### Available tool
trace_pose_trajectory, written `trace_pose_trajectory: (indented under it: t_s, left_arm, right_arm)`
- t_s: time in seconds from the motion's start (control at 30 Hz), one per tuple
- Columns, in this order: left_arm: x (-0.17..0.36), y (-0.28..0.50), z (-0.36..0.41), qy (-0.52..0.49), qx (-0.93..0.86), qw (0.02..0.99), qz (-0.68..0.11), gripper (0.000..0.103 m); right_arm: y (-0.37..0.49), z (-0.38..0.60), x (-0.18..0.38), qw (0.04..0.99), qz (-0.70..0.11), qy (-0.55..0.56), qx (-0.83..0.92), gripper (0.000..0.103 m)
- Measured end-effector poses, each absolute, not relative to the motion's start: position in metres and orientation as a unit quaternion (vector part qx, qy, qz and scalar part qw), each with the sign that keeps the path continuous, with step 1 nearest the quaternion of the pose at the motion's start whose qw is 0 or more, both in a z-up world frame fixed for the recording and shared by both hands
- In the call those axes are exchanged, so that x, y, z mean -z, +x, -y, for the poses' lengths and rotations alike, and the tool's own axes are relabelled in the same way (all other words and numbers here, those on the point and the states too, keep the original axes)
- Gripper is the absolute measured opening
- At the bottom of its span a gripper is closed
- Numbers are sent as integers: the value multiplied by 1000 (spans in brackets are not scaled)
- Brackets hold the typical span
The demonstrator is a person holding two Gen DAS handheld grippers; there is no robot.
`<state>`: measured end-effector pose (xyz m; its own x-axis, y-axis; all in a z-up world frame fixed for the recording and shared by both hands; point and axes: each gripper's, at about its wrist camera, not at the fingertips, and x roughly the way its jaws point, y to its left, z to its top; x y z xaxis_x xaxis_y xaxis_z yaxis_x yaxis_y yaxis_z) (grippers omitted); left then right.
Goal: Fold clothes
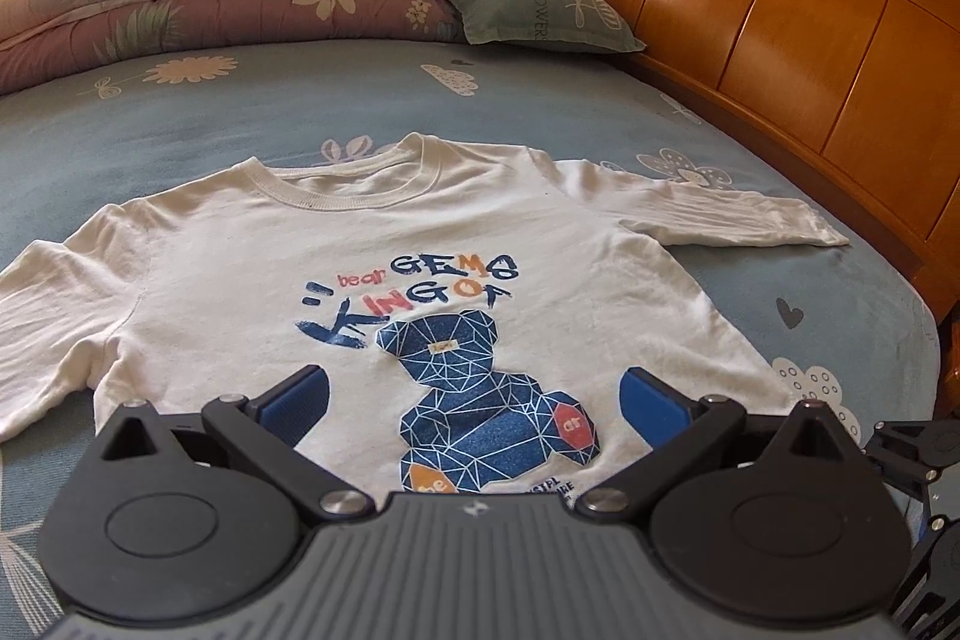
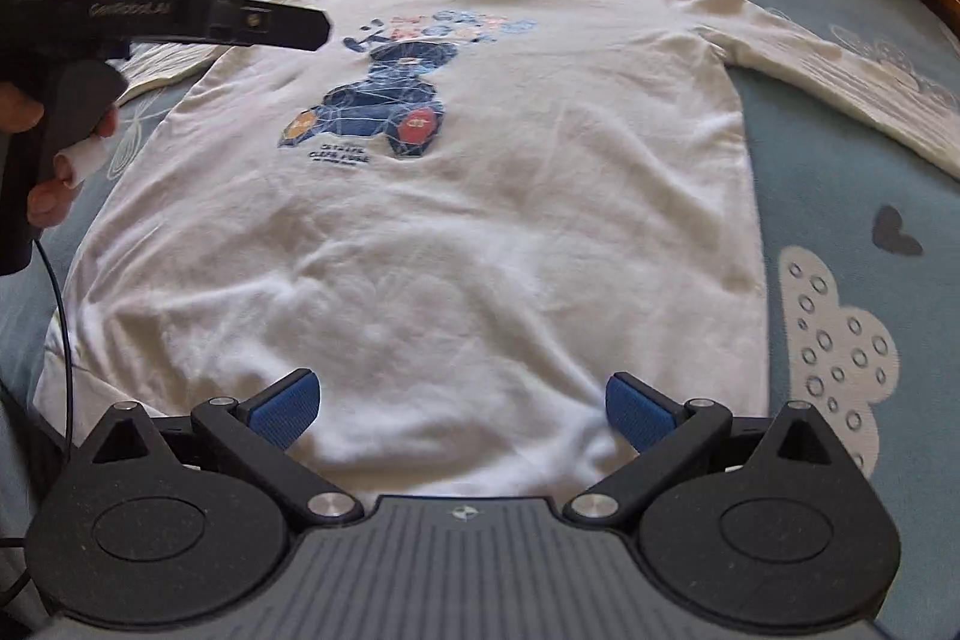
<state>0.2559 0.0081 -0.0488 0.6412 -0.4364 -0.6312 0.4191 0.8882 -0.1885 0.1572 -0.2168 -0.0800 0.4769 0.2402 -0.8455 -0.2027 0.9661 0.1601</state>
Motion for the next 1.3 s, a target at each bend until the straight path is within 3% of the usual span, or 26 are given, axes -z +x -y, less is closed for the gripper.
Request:
trace_pose_trajectory:
  t_s: [0.2, 0.33, 0.7, 0.97, 1.3]
  left_arm:
    - [43, 250, -4, -15, 243, 906, -347, 102]
    - [36, 239, 0, -7, 250, 908, -338, 102]
    - [40, 185, 2, -3, 214, 901, -378, 102]
    - [36, 130, -1, -120, 234, 881, -393, 102]
    - [92, 136, 8, -215, 177, 831, -481, 102]
  right_arm:
    - [150, 214, 61, 874, -469, 27, -122, 103]
    - [153, 197, 81, 860, -498, 15, -114, 103]
    - [126, 183, 97, 898, -426, -50, -94, 103]
    - [113, 188, 104, 919, -378, -47, -105, 103]
    - [105, 194, 107, 928, -348, -49, -123, 103]
